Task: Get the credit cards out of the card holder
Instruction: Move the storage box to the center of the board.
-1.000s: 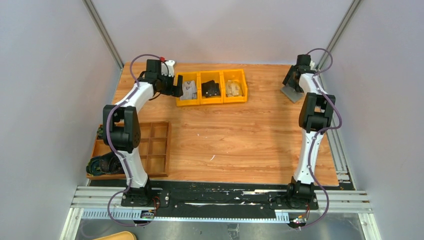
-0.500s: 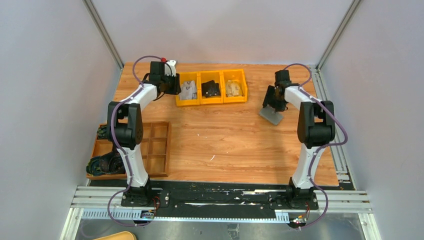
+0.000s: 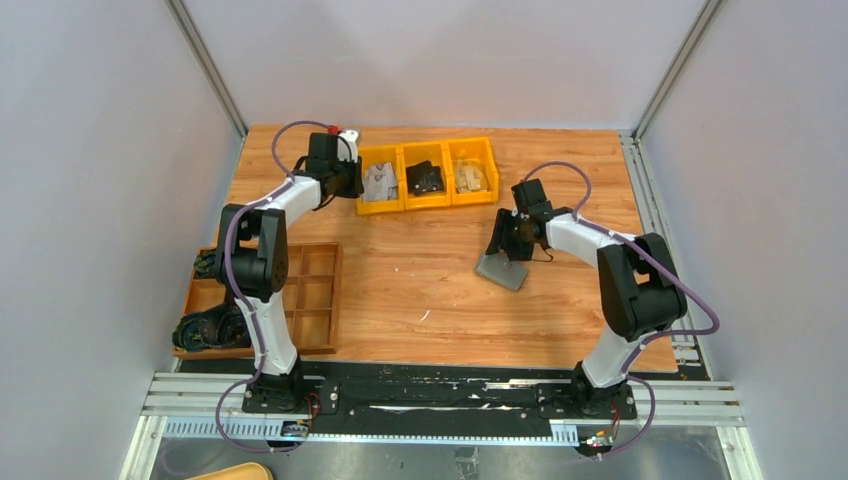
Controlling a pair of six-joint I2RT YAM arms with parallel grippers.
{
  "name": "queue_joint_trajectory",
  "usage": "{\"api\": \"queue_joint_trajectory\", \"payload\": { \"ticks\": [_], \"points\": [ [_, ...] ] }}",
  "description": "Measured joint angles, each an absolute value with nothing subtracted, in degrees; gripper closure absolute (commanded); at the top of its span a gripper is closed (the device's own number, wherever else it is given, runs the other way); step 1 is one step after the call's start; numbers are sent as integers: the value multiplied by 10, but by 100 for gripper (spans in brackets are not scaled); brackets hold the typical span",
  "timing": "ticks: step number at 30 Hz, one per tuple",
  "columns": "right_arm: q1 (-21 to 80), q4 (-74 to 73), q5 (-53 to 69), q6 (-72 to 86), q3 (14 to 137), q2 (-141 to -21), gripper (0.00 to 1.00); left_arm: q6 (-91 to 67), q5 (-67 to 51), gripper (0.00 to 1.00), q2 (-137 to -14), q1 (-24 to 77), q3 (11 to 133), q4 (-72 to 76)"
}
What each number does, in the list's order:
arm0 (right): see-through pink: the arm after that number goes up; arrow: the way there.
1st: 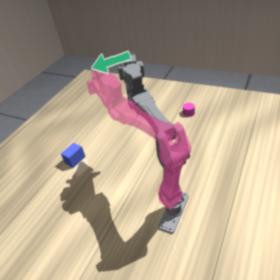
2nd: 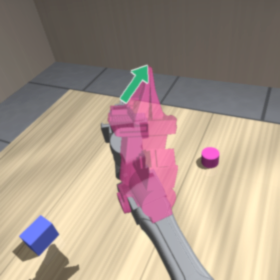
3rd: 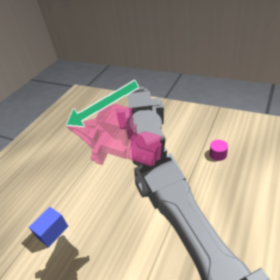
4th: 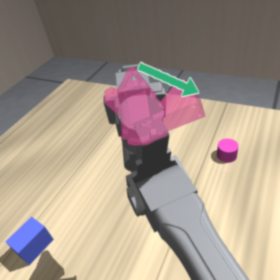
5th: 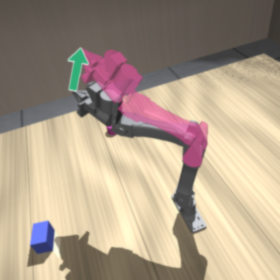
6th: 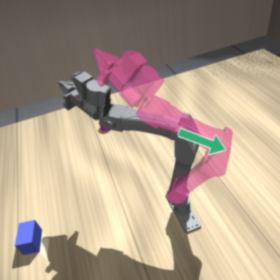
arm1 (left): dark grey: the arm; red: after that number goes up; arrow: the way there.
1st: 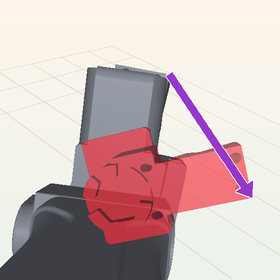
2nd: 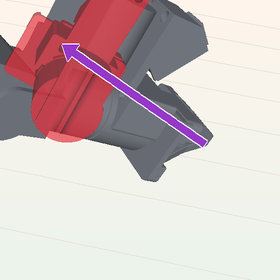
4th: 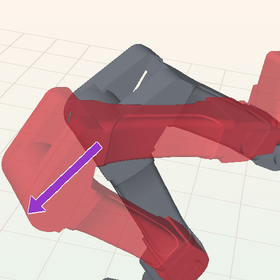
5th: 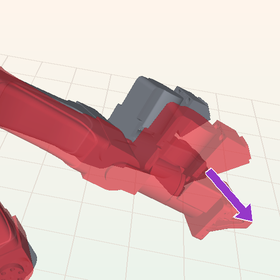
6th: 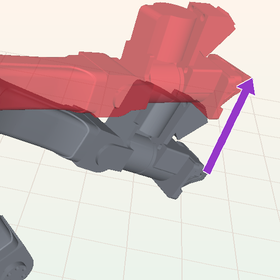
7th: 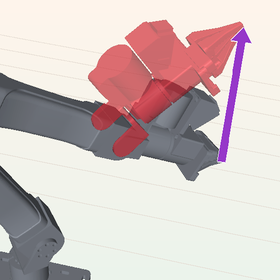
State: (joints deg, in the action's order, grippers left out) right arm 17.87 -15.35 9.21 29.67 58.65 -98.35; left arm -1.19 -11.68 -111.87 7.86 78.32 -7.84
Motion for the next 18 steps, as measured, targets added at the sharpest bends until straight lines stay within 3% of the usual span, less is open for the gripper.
{"api": "queue_joint_trajectory", "payload": {
  "ticks": [4,12,16,18],
  "points": [
    [215,-133,100,319,552,-959,46,-17,-108,82,-1101,83,759,-71],
    [305,-100,109,355,512,-933,44,-18,-82,81,-1021,112,657,-58],
    [359,-93,109,367,511,-933,37,-25,-69,81,-981,136,612,-58],
    [385,-84,109,371,508,-932,29,-29,-64,79,-961,143,589,-58]
  ]
}}
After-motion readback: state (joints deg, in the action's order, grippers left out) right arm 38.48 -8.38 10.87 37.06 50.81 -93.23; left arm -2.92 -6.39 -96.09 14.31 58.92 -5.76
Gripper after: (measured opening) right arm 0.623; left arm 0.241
